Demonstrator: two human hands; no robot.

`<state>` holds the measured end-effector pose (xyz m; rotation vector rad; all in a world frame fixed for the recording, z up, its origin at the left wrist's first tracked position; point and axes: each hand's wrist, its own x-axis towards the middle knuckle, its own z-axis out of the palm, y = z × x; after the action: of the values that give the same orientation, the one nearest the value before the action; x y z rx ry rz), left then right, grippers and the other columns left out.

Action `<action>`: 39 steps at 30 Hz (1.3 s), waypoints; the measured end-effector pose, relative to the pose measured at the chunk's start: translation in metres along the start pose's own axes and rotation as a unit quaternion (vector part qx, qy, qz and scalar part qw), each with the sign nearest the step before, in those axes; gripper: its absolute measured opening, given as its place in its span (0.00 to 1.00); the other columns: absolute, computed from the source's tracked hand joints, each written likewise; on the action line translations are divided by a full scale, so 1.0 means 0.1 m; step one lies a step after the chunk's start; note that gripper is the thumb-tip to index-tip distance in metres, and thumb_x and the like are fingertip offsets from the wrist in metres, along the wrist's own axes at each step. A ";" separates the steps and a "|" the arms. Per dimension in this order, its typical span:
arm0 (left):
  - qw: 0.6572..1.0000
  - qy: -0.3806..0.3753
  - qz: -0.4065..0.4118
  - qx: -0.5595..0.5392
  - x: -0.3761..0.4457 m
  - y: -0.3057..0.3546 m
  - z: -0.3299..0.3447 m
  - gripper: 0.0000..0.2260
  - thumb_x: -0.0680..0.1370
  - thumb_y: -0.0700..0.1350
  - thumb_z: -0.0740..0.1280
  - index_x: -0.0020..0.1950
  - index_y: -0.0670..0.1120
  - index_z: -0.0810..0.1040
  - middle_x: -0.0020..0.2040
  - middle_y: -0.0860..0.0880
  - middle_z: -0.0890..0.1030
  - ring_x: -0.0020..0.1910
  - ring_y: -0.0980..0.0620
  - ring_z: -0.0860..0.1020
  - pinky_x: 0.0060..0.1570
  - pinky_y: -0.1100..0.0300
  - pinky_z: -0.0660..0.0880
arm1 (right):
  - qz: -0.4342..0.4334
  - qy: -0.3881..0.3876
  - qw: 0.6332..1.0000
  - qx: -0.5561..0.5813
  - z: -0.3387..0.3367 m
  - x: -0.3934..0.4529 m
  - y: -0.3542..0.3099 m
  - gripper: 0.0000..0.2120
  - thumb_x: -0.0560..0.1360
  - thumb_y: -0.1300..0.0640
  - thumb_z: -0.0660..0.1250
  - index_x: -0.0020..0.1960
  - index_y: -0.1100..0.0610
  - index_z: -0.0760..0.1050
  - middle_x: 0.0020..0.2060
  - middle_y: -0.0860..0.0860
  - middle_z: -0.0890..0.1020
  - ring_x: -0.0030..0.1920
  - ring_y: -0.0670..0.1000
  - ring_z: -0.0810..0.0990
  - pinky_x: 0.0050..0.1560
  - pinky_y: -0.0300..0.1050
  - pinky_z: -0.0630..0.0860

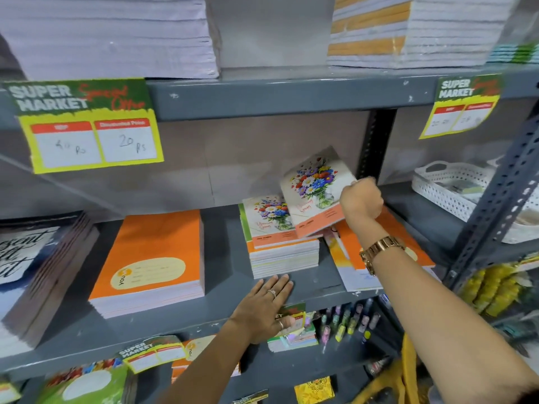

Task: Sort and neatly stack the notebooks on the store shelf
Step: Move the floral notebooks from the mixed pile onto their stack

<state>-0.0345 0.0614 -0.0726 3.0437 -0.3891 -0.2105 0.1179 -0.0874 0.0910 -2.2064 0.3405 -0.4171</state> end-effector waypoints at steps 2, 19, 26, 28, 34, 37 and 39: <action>1.000 0.000 -0.002 -0.008 -0.01 0.00 -0.01 0.31 0.79 0.59 0.49 0.74 0.48 0.39 0.77 0.48 0.40 0.76 0.49 0.39 0.74 0.53 0.38 | 0.036 -0.068 0.997 0.003 0.17 -0.04 -0.01 0.16 0.77 0.59 0.59 0.62 0.66 0.69 0.62 0.64 0.76 0.62 0.64 0.74 0.59 0.53 0.73; 0.999 0.018 0.000 -0.029 0.04 -0.05 0.05 0.31 0.78 0.59 0.51 0.75 0.49 0.41 0.77 0.48 0.43 0.76 0.48 0.41 0.73 0.54 0.37 | -0.114 -0.104 0.967 -0.203 0.80 -0.41 0.16 0.16 0.78 0.57 0.60 0.61 0.64 0.72 0.59 0.63 0.78 0.58 0.62 0.76 0.55 0.51 0.73; 0.999 0.016 -0.005 -0.031 0.04 -0.04 0.05 0.31 0.78 0.60 0.50 0.75 0.49 0.41 0.77 0.48 0.43 0.76 0.49 0.40 0.73 0.54 0.37 | -0.097 -0.102 0.967 -0.211 0.85 -0.33 0.19 0.14 0.78 0.61 0.58 0.62 0.63 0.71 0.60 0.61 0.77 0.60 0.61 0.75 0.59 0.52 0.68; 0.999 0.015 -0.005 -0.029 0.03 -0.04 0.05 0.31 0.78 0.60 0.50 0.75 0.49 0.41 0.77 0.49 0.43 0.76 0.49 0.40 0.73 0.54 0.37 | -0.096 -0.108 0.964 -0.221 0.85 -0.30 0.20 0.14 0.79 0.61 0.57 0.63 0.63 0.70 0.60 0.62 0.77 0.60 0.61 0.75 0.59 0.51 0.69; 0.999 0.017 -0.005 -0.029 0.04 -0.04 0.07 0.30 0.78 0.60 0.49 0.75 0.49 0.40 0.77 0.49 0.41 0.75 0.50 0.38 0.72 0.56 0.35 | -0.126 -0.112 0.965 -0.201 0.72 -0.25 0.33 0.14 0.79 0.61 0.57 0.63 0.61 0.71 0.59 0.61 0.77 0.59 0.61 0.76 0.57 0.52 0.72; 0.999 0.017 -0.012 -0.029 0.05 -0.02 0.07 0.30 0.79 0.60 0.48 0.74 0.48 0.39 0.77 0.49 0.41 0.75 0.50 0.38 0.71 0.58 0.34 | -0.111 -0.087 0.972 -0.186 0.59 -0.17 0.46 0.13 0.78 0.59 0.58 0.60 0.62 0.73 0.59 0.62 0.76 0.58 0.63 0.76 0.57 0.53 0.73; 0.998 0.025 -0.023 -0.058 0.10 0.03 0.04 0.30 0.79 0.58 0.49 0.75 0.47 0.41 0.78 0.48 0.43 0.76 0.51 0.41 0.70 0.60 0.35 | -0.100 -0.078 0.974 -0.186 0.47 -0.08 0.62 0.13 0.78 0.59 0.59 0.60 0.63 0.72 0.59 0.63 0.75 0.58 0.64 0.75 0.57 0.53 0.72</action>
<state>-0.0259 0.0557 -0.0779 2.9389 -0.2939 -0.1537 0.1233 -0.0891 0.0128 -2.6343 0.1169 -0.3030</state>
